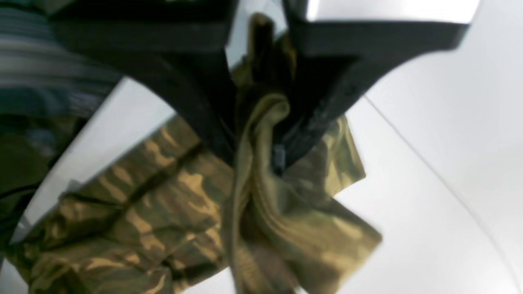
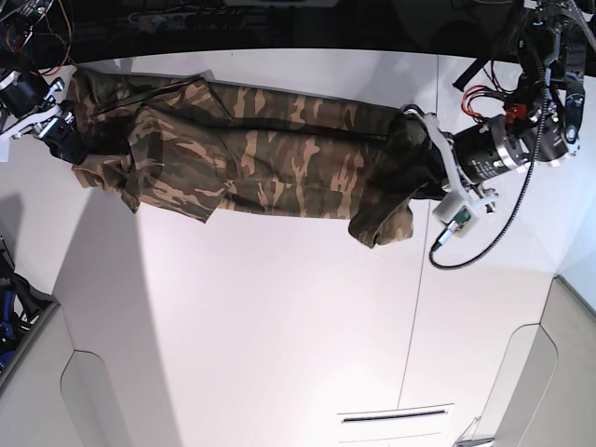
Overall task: Fold the T-shirt properly
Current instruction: 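Fold the strip end with the left gripper toward the right gripper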
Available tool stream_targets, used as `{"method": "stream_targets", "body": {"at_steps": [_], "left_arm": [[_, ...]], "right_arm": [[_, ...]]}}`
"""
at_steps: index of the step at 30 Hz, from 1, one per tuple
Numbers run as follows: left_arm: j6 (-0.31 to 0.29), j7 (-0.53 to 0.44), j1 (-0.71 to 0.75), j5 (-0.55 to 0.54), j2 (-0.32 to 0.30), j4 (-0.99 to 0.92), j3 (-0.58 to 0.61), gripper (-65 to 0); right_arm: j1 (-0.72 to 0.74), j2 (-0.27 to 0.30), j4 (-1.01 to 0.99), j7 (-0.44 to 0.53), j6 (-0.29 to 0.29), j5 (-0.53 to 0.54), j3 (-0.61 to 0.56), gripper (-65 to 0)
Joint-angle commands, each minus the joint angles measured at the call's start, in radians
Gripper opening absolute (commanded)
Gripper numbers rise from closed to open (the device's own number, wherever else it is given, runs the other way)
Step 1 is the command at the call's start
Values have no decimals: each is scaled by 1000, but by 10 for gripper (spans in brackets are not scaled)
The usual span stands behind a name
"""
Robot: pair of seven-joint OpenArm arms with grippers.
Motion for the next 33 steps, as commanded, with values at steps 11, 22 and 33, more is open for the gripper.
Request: {"method": "stream_targets", "body": {"at_steps": [11,22,33], "left_arm": [[-3,-82,-16,57,132,-18,237,-250],[-3,-62,-16,62,172,-51,268,-250],[-2,-17,-16,101,171,-51,268,-250]], "right_arm": [[-1,52,18,6,15,-98,101,-300],[0,72,-98,34,18,-108,-23,-300],[0,72,-221,89,23,-138,-251,-301]]}}
